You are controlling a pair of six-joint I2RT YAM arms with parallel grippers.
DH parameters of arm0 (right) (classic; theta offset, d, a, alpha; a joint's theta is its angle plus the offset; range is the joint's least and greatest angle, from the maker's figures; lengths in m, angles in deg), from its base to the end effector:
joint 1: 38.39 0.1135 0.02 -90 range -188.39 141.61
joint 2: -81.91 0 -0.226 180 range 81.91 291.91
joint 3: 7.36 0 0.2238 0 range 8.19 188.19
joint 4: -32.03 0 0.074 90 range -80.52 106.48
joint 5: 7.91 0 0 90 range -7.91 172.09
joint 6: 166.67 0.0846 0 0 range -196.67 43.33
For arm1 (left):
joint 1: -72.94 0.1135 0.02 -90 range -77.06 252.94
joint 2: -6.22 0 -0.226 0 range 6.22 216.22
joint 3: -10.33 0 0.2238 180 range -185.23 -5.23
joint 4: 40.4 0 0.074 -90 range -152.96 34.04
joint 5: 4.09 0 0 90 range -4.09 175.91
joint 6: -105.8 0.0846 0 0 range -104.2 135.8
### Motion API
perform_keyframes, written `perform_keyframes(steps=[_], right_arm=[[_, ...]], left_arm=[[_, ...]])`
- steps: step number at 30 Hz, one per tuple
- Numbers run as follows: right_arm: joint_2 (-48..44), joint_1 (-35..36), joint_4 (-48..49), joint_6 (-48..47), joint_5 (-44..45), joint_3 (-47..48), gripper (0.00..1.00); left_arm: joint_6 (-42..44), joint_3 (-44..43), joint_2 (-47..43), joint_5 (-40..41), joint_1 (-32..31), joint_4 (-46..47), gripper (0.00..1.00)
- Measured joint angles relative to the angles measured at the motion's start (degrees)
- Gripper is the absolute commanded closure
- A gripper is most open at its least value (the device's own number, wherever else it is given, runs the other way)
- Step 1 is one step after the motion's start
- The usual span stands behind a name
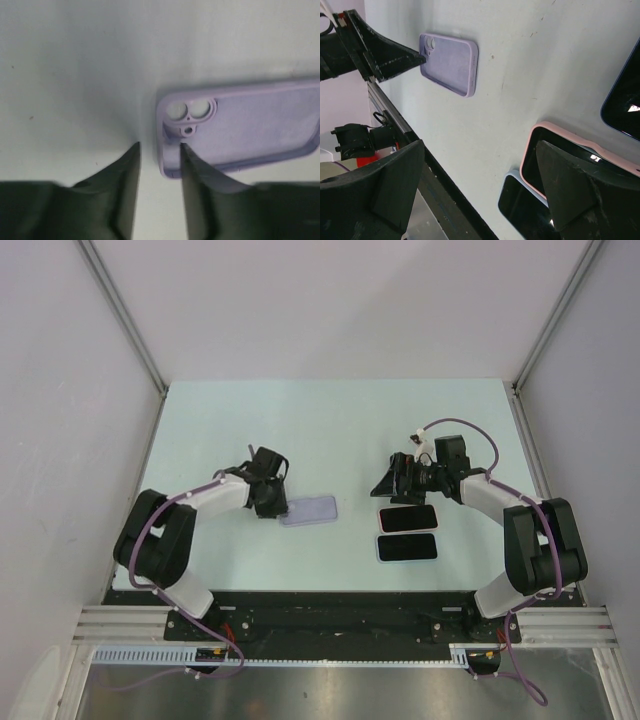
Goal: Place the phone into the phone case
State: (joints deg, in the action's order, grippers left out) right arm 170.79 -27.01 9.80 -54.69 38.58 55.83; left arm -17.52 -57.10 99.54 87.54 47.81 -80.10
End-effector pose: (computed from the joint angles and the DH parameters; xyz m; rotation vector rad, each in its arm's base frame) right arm 0.2904 0.1179 0.1420 -0.1450 2.4211 1.1811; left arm 0.2726 -0.1252 0.0970 -0.2044 2.7372 -0.2558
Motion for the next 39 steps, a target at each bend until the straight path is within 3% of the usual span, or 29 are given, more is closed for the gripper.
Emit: perform_keyframes(steps=[3, 5, 11, 19, 28, 39], right_arm=[[0.00, 0.00, -0.09, -0.02, 0.00, 0.00, 0.02], [0.00, 0.00, -0.13, -0.02, 0.07, 0.00, 0.03], [0.00, 0.00, -0.13, 0.00, 0.17, 0.00, 0.02], [0.00, -0.61, -0.26, 0.04, 1.60, 0.04, 0.02], [1.53, -5.55, -4.46, -0.04, 9.53, 6.19, 0.02], [9.25, -9.40, -9.70, -1.55, 19.26, 10.91, 0.02]], left_arm=[[-0.28, 1.77, -2.73, 0.92, -1.42, -1.05, 0.22], [-0.46, 2.49, -5.40, 1.90, -2.23, -1.51, 0.13], [0.17, 2.80, -13.03, 3.87, -2.89, -0.83, 0.04], [2.93, 2.80, -13.75, 0.52, -2.86, 1.68, 0.03], [5.55, 3.21, -14.75, -6.32, -2.89, 7.69, 0.02], [6.88, 6.47, -20.22, -6.43, -2.89, 10.32, 0.01]])
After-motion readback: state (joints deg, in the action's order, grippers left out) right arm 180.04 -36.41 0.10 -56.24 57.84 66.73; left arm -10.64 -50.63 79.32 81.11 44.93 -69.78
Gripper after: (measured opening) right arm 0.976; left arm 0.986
